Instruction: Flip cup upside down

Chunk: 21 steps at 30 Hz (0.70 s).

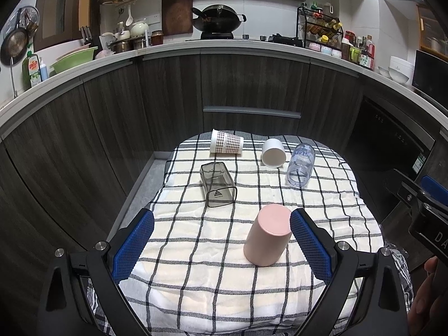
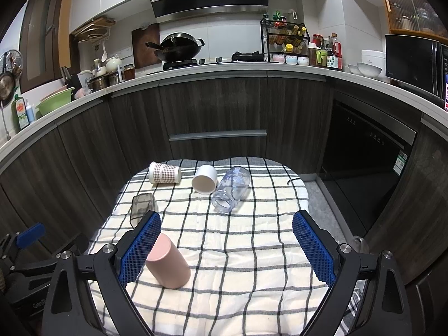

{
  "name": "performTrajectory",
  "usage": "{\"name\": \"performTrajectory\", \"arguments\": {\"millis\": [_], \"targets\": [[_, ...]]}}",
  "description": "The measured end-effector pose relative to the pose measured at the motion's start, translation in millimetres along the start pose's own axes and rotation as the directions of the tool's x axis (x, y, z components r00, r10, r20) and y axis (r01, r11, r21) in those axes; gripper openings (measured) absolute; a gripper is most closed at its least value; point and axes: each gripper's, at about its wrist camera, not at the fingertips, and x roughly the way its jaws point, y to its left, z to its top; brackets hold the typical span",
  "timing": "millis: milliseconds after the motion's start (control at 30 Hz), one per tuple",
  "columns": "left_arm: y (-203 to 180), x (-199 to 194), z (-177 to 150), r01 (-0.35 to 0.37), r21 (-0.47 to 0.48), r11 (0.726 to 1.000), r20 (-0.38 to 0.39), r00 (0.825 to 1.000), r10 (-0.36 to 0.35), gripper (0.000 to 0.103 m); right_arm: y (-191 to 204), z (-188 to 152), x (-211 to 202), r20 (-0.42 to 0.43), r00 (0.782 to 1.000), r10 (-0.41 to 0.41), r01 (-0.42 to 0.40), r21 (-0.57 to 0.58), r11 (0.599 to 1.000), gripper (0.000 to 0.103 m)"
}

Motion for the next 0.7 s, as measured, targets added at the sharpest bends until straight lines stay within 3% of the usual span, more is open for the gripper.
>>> {"name": "performTrajectory", "arguments": {"millis": [700], "targets": [[1.0, -0.2, 1.1, -0.009, 0.010, 1.000, 0.014, 1.000, 0.009, 0.099, -0.6, -0.3, 0.0, -0.001, 1.000, 0.001, -0.001, 0.001, 1.000, 0.095]]}}
